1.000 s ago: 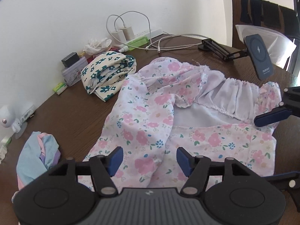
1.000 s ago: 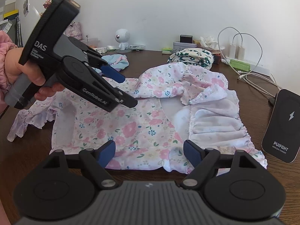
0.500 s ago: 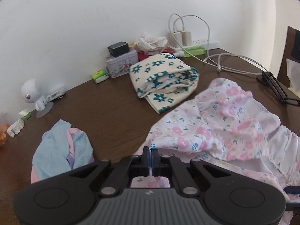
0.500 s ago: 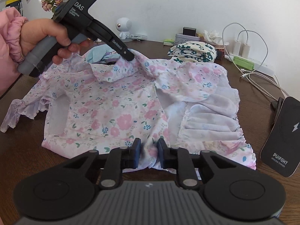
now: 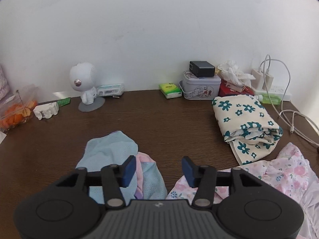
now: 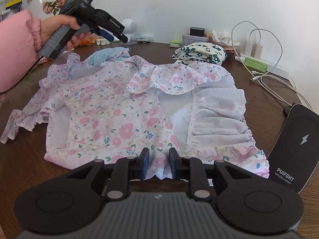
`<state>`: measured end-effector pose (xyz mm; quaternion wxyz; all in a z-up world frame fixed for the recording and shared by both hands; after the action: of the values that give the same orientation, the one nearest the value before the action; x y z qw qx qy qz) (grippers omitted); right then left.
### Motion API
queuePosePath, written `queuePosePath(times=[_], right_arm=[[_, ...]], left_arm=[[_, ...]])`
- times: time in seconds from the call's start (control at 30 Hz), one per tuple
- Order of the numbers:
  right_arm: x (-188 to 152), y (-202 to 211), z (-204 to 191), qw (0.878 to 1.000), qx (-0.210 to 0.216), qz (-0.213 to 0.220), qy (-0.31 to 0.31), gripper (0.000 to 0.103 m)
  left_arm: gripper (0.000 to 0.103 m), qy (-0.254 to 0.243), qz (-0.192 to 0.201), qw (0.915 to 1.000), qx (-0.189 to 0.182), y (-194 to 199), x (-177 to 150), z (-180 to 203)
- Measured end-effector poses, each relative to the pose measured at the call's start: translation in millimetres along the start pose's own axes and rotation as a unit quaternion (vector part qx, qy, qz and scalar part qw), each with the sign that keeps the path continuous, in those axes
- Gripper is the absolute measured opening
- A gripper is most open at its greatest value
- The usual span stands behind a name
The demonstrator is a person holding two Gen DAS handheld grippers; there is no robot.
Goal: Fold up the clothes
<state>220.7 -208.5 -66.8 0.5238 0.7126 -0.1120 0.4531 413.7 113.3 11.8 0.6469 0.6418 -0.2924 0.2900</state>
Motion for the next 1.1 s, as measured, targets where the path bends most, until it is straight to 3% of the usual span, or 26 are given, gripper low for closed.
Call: queuePosePath(times=[0.1, 0.13, 0.23, 0.4, 0.47, 0.57, 0.67, 0.73, 0.8, 0.9, 1.1], right_arm=[[7.0, 12.8, -11.9, 0.999, 0.023, 0.022, -0.01, 0.043], [8.0, 12.5, -22.2, 0.999, 0.03, 0.024, -0.001, 0.052], [10.9, 11.8, -53.1, 0.998, 0.049, 0.029, 0.023, 0.066], [10.2, -0.4, -100.6, 0.997, 0.053, 0.022, 0.059, 0.07], [10.2, -6.8, -115.2, 0.997, 0.043, 0.018, 0.064, 0.069], [9.9, -14.1, -128.0, 0.997, 0.023, 0.011, 0.071, 0.063], [7.6, -19.7, -132.5, 0.997, 0.009, 0.001, 0.073, 0.053], [5.5, -22.5, -131.9, 0.998, 0.006, -0.008, 0.069, 0.043], [3.5, -23.7, -131.2, 0.998, 0.006, -0.012, 0.066, 0.034], [2.8, -22.0, -129.9, 0.998, 0.011, -0.015, 0.065, 0.016], [-2.9, -12.4, -120.7, 0.997, 0.031, -0.026, 0.068, 0.008]], left_arm=[[0.078, -0.047, -0.005, 0.9984, -0.033, 33.9, -19.1, -10.0], [0.08, -0.07, -0.01, 0.9968, -0.039, 42.5, -28.2, -10.9], [0.081, -0.149, -0.036, 0.9869, -0.05, 54.7, -63.1, -8.4], [0.077, -0.2, -0.046, 0.9778, -0.04, 45.8, -96.3, -2.5], [0.076, -0.209, -0.042, 0.976, -0.045, 39.3, -98.4, 3.3], [0.062, -0.231, -0.042, 0.9709, -0.048, 24.2, -94.7, 16.9], [0.036, -0.243, -0.051, 0.9669, -0.058, 9.8, -91.9, 27.0], [0.005, -0.245, -0.066, 0.9642, -0.075, 1.7, -92.8, 31.4], [0.004, -0.25, -0.073, 0.9616, -0.088, -0.9, -95.5, 33.8], [0.002, -0.245, -0.078, 0.9634, -0.075, -1.8, -99.7, 30.3], [0.001, -0.216, -0.096, 0.9694, -0.068, 15.1, -107.5, 14.5]])
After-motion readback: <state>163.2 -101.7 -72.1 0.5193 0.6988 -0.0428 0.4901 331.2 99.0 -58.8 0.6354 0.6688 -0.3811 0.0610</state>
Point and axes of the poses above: each gripper's, at about its wrist camera, not at the fingertips, and y roughly against the way its jaws point, z to its right, x to its top, the point moved 5 cm from there along -y, roughly the way its jaws point, and after that the axes turned 2 degrees about -x, right-handed, at the moved point
